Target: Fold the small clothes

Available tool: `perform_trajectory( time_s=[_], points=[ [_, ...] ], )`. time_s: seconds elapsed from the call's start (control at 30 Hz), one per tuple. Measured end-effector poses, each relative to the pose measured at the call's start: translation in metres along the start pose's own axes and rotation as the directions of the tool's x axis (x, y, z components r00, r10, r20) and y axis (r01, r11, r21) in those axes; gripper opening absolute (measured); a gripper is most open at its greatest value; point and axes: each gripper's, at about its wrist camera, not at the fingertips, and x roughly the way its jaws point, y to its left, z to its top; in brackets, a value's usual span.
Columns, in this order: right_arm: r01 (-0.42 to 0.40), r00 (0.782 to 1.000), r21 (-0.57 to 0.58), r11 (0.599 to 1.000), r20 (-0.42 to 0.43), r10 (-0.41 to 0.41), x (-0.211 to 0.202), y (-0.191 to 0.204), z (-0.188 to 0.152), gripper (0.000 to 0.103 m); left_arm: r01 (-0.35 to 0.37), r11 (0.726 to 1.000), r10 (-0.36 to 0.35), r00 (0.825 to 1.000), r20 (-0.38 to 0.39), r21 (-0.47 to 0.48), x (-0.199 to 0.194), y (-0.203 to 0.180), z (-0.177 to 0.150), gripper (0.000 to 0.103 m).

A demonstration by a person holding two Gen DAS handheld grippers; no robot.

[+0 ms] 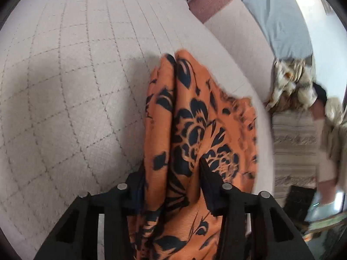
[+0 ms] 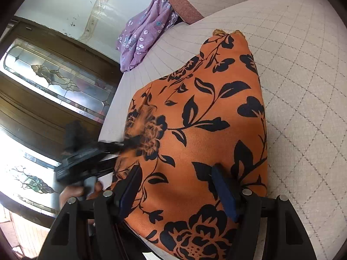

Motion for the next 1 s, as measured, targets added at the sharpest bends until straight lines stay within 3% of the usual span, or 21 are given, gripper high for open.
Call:
perform_trajectory(
  time_s=[0.13,0.2,0.27,0.33,0.4,0.47,0.53,0.6,0.63,0.73,0.87,0.93,1.0],
  points=[
    [-0.012,1.0,0.003,1.0,0.0,0.012,-0.001,-0.003,0.001,0.07,-0.056,0.995,0.049,0.995,0.082,0.084,-0.024,-0.017,0.004,0.041],
    [-0.009,1.0,-0.004,1.0,-0.003,0.009,0.0,-0.002,0.001,0.07,-0.024,0.996,0.016,0.995,0.099,0.081,-0.026,-0.019,0.015,0.059],
    [-0.012,1.0,-0.007,1.0,-0.002,0.012,0.0,-0.002,0.001,0.07,-0.012,0.996,0.003,0.995,0.1,0.091,-0.018,-0.021,0.027,0.06],
    [-0.019,1.0,-0.002,1.0,0.0,0.019,-0.001,-0.003,0.001,0.07,-0.127,0.986,0.123,0.991,0.048,0.109,0.012,-0.014,0.042,0.029],
    [-0.025,1.0,0.001,1.0,-0.001,0.025,0.0,-0.004,0.001,0.07,-0.059,0.998,0.059,0.998,0.02,0.019,0.019,0.001,0.05,0.025],
    [-0.028,1.0,-0.001,1.0,-0.003,0.028,-0.001,-0.004,0.002,0.07,-0.072,0.996,0.069,0.995,0.067,0.043,0.005,-0.006,0.054,0.025],
    [-0.036,0.999,0.0,0.999,0.001,0.036,0.0,-0.006,0.001,0.07,-0.104,0.989,0.093,0.99,0.108,0.101,-0.013,-0.021,0.048,0.03],
    [-0.037,0.999,-0.001,0.999,0.002,0.037,0.0,-0.007,0.001,0.07,-0.086,0.986,0.072,0.993,0.099,0.142,-0.025,-0.029,0.032,0.052],
    [-0.037,0.999,-0.001,0.999,0.003,0.037,0.0,-0.007,0.001,0.07,-0.092,0.982,0.076,0.992,0.103,0.164,-0.029,-0.033,0.023,0.055],
    [-0.037,0.999,-0.002,0.999,0.007,0.037,0.0,-0.008,0.001,0.071,-0.099,0.972,0.08,0.992,0.098,0.214,-0.042,-0.037,-0.015,0.055],
    [-0.029,1.0,-0.007,1.0,0.008,0.029,0.001,-0.007,0.0,0.071,-0.226,0.957,0.224,0.974,0.034,0.18,-0.02,-0.013,-0.049,0.047],
    [-0.028,1.0,-0.009,1.0,0.002,0.028,0.001,-0.006,0.001,0.071,-0.208,0.967,0.199,0.977,0.076,0.147,-0.031,-0.013,-0.055,0.047],
    [-0.02,1.0,-0.015,1.0,-0.005,0.02,0.0,-0.004,0.002,0.071,-0.223,0.958,0.201,0.97,0.136,0.177,-0.046,-0.03,-0.061,0.046]
  ],
)
